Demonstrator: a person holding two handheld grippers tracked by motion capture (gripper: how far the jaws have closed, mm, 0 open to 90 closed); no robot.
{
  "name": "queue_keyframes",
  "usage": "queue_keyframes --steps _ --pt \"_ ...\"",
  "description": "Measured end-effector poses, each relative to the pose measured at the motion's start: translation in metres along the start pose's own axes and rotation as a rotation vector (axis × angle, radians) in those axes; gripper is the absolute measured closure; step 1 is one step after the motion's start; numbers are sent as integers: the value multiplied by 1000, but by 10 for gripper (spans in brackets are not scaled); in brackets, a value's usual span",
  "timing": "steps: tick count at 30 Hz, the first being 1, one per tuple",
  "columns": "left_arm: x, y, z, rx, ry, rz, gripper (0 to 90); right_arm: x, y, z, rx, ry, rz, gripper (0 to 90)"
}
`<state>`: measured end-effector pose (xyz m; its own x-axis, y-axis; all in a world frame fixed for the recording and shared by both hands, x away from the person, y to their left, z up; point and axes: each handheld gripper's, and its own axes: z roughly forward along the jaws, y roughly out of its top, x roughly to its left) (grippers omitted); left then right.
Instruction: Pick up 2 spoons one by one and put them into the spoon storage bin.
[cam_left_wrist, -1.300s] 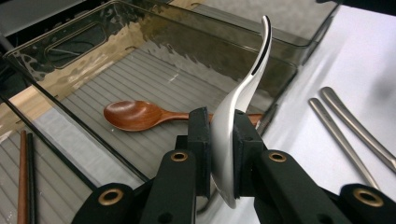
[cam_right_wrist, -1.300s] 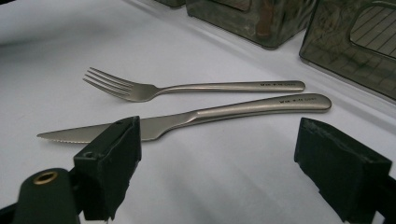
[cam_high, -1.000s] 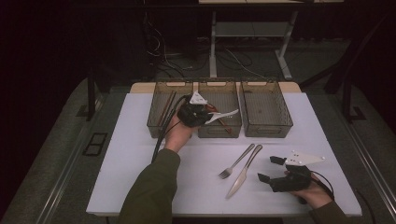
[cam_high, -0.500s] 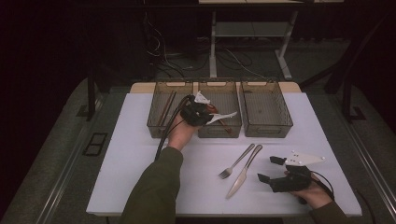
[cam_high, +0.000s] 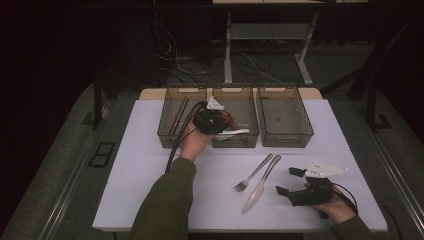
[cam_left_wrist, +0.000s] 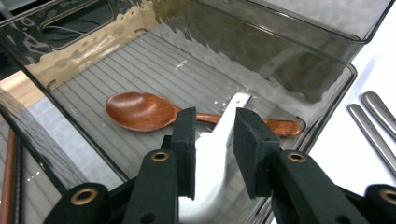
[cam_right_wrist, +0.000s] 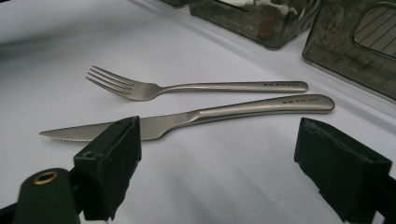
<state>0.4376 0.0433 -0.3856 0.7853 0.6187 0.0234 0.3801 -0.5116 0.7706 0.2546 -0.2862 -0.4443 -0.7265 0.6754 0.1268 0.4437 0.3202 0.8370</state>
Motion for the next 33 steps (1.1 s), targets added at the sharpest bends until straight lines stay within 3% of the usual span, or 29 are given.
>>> queue_keyframes --steps 11,14,21,33 --pt "-1 -1 -12 -56 -48 -33 530 0 0 1 5 3 -1 146" --pt "-1 -3 -17 -57 -49 -12 492 0 0 1 6 4 0 146" --pt "-5 -12 -28 -97 -84 -29 426 -1 0 2 5 4 0 146" --pt "-21 -34 -47 -106 -122 -31 308 -2 -2 3 20 6 2 146"
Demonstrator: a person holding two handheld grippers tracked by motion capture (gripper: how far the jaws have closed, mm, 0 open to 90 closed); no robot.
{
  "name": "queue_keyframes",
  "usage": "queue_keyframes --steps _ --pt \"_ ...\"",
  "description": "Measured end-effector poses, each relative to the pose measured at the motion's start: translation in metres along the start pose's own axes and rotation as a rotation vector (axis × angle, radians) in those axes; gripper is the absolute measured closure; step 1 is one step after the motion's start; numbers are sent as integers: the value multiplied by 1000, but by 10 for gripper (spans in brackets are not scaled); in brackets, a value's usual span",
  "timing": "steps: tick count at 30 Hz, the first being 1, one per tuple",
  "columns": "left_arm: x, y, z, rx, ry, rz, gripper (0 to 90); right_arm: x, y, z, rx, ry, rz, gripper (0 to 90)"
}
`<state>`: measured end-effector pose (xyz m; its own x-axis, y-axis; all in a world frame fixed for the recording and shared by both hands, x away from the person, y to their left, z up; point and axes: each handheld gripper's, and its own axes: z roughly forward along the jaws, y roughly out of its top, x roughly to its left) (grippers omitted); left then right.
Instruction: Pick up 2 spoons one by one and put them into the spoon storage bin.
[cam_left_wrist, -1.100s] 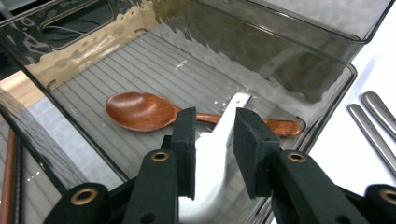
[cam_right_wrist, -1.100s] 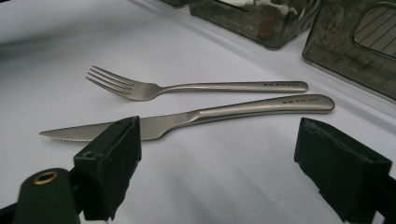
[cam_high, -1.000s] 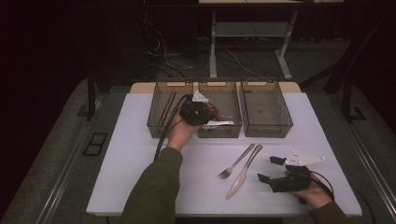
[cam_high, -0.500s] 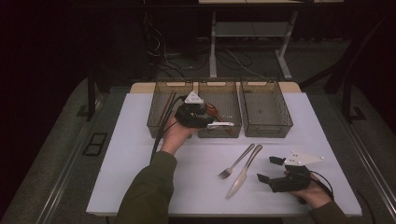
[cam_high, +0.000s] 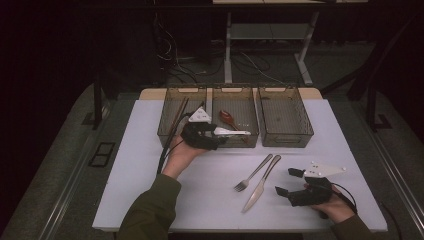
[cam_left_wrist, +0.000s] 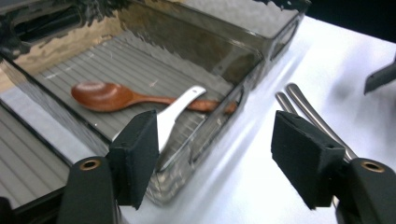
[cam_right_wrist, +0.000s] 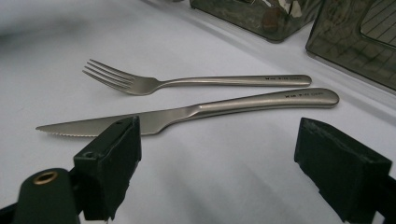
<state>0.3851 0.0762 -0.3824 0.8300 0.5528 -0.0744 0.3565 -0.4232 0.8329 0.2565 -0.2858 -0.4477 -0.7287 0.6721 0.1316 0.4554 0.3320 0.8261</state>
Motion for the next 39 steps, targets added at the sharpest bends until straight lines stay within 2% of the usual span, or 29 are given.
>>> queue_keyframes --steps 3,12,18,29,33,36,39 --pt "-3 -10 -6 10 6 7 285 0 0 0 3 0 -6 146" --pt "-11 -46 -26 -1 15 -22 247 0 1 2 3 4 -13 146" --pt "-18 -59 -38 -10 27 -18 204 0 0 1 8 -1 -12 146" --pt "-34 -83 -50 -15 7 9 131 -1 1 2 8 5 -20 146" --pt "-37 -94 -55 -9 21 0 121 1 1 2 9 4 -22 146" --pt "-39 -101 -62 -22 16 -24 101 1 1 3 13 4 -30 146" --pt "-42 -107 -69 -15 37 -18 73 2 1 2 13 6 -30 146"
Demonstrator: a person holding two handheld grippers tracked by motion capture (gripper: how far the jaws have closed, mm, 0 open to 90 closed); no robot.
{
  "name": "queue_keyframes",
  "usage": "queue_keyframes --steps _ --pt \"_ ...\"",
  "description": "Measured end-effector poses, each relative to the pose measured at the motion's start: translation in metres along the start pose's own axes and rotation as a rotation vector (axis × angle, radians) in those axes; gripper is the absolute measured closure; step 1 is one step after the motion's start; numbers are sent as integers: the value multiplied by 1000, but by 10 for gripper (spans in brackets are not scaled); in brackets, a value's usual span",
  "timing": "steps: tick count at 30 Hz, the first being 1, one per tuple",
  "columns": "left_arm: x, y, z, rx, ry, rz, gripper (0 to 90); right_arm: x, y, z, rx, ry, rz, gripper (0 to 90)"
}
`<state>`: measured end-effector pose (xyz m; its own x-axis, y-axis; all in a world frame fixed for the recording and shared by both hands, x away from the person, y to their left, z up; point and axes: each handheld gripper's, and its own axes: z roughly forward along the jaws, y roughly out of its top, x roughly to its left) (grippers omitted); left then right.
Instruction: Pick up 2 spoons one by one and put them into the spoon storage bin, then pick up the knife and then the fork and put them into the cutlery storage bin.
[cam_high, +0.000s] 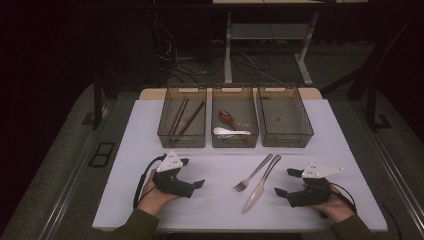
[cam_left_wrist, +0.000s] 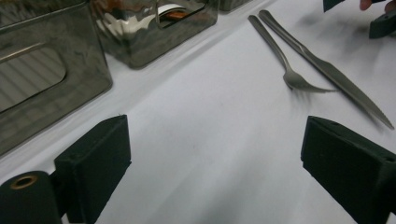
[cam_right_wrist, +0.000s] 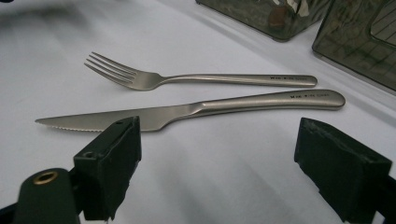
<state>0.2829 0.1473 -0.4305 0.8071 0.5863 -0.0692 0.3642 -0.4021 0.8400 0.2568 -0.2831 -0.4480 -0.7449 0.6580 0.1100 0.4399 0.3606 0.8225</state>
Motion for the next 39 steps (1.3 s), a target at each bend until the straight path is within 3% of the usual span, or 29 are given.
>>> queue_keyframes --steps 5,8,14,30,34,39 --pt "1 -9 -10 -4 12 -30 20 0 0 -1 -5 0 1 146" --pt "-1 -15 -12 6 14 -26 0 0 0 0 -2 -2 3 145" --pt "-4 -24 -15 22 15 -47 0 0 0 0 -5 2 9 145" --pt "-2 -25 -13 31 -2 -50 0 -4 17 3 95 26 -13 151" --pt "-2 -26 -11 35 -8 -49 0 -5 25 5 117 35 -1 248" --pt "-3 -25 -12 32 -6 -56 0 -14 34 11 142 32 20 446"
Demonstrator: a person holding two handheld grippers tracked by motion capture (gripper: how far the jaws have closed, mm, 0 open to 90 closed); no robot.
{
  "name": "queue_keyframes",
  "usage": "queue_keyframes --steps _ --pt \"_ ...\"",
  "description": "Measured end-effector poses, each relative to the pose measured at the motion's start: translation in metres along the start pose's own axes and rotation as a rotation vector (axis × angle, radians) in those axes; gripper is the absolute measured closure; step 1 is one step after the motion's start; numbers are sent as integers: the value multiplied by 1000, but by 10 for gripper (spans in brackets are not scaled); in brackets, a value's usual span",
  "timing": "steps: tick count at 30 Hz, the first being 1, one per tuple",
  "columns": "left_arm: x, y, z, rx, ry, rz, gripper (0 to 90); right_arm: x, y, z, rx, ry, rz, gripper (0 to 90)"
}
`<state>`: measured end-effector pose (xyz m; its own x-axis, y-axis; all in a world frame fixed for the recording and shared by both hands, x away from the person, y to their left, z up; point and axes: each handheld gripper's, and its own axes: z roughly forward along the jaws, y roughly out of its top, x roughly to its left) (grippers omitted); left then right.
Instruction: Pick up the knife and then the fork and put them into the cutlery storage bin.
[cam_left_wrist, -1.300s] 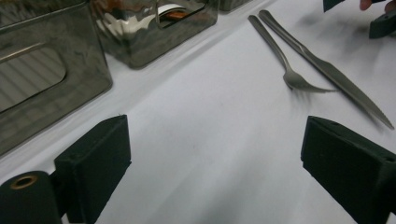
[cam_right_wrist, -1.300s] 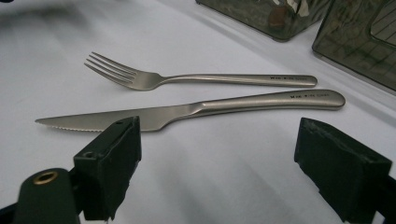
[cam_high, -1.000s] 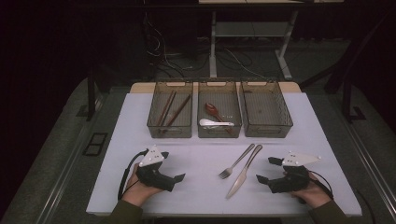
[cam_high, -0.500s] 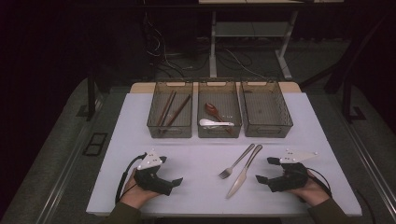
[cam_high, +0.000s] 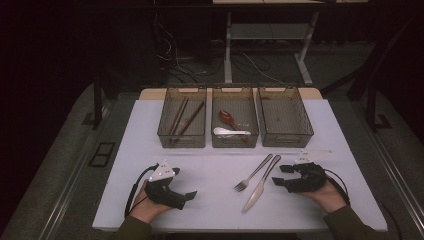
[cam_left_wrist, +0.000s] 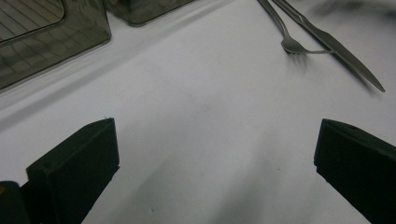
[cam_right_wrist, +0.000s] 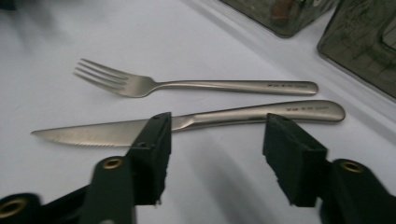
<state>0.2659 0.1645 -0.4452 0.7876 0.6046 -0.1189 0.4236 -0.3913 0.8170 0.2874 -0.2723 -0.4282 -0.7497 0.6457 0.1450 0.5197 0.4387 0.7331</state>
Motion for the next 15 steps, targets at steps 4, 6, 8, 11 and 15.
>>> queue_keyframes --steps 4,6,8,11,15 --pt "0 0 -1 -3 3 1 0 -9 11 7 27 1 8 598" --pt "1 0 -1 -2 2 1 0 -13 18 10 31 -13 4 668" --pt "1 -1 -1 -2 0 -1 0 -18 24 14 39 -28 5 752" --pt "1 0 -1 -1 -2 2 0 -25 33 23 65 -46 -9 851" --pt "0 0 0 -2 -6 5 0 -30 41 33 93 -66 -20 895"
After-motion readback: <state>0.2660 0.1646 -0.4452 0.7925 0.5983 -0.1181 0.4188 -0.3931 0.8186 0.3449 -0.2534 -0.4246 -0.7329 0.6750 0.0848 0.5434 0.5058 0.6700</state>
